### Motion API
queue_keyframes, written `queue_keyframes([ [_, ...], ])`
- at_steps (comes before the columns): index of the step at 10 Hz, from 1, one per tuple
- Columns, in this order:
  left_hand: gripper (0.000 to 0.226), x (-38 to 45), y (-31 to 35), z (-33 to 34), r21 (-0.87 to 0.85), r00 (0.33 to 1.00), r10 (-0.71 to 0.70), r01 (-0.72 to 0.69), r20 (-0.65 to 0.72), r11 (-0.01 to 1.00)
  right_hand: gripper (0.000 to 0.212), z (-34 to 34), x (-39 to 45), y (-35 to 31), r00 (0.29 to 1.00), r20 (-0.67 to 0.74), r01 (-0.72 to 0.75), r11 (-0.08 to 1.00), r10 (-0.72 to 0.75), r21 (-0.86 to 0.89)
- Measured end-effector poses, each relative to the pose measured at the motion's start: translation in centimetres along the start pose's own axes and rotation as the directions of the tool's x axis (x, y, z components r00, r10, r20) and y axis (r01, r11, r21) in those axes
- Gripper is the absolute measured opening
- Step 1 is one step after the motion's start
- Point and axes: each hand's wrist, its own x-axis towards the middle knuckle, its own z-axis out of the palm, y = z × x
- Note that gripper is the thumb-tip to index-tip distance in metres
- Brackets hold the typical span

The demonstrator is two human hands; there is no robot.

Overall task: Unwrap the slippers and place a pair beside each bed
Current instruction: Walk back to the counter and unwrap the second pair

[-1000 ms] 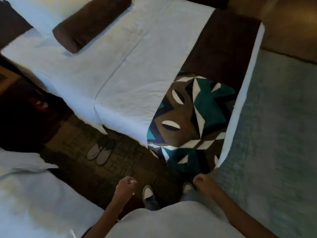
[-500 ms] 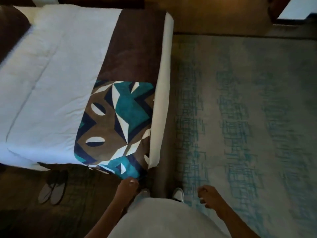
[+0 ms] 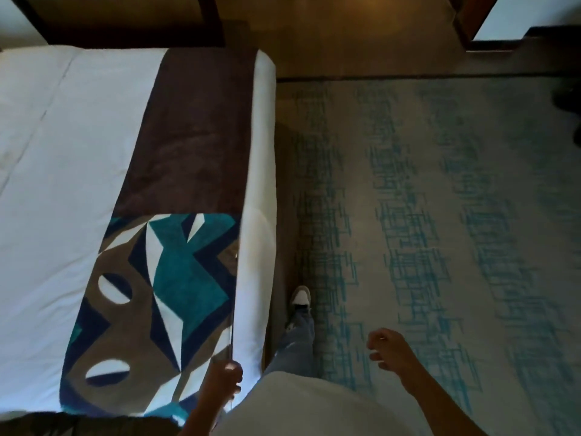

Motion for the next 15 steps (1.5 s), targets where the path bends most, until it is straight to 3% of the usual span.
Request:
queue_keyframes([
  [1,0.022,1.4,8.6,1.3,0.302,0.998,0.025,-0.009,-0.049,0.953,0.016,-2.5,3.3,-6.1,0.999,-0.048,-0.020,0.998,0.023,0.061],
  [2,0.020,0.8,17.4,3.7,0.267,0.993,0.093,-0.069,-0.077,0.961,0.017,-4.3,5.8,-12.2,0.998,-0.061,-0.028,0.996,0.033,0.090],
  [4,0.022,1.2,35.9,6.7,0.299,0.929,0.368,-0.341,-0.039,0.891,0.013,-7.4,12.6,-21.8,0.994,-0.072,-0.067,0.988,0.078,0.141],
  [6,0.011,6.6,49.5,9.6,0.339,0.947,0.312,-0.270,-0.075,0.901,0.018,-11.3,21.4,-27.7,0.965,-0.050,-0.239,0.941,0.258,0.238],
  [8,0.018,10.4,63.4,11.8,0.304,0.953,0.278,-0.231,-0.120,0.924,0.030,-17.5,30.8,-39.3,0.955,-0.010,-0.290,0.944,0.295,0.158],
  [10,0.018,12.8,77.4,12.7,0.132,0.960,0.219,-0.197,-0.177,0.971,0.008,-23.4,39.7,-59.1,0.990,0.001,-0.143,0.986,0.143,0.084],
  [12,0.024,17.4,88.5,11.4,-0.131,0.974,0.050,-0.081,-0.223,0.988,0.016,-25.3,47.0,-77.1,0.997,0.030,0.065,0.997,-0.067,0.046],
  [14,0.027,23.6,101.1,9.6,-0.124,0.980,0.028,-0.053,-0.197,0.991,0.016,-25.0,55.9,-90.0,0.998,0.031,0.051,0.997,-0.049,-0.061],
  [15,0.015,24.9,108.7,8.6,-0.078,0.972,0.074,-0.093,-0.222,0.993,0.018,-25.2,58.7,-96.1,1.000,0.019,0.014,0.995,-0.013,-0.100],
])
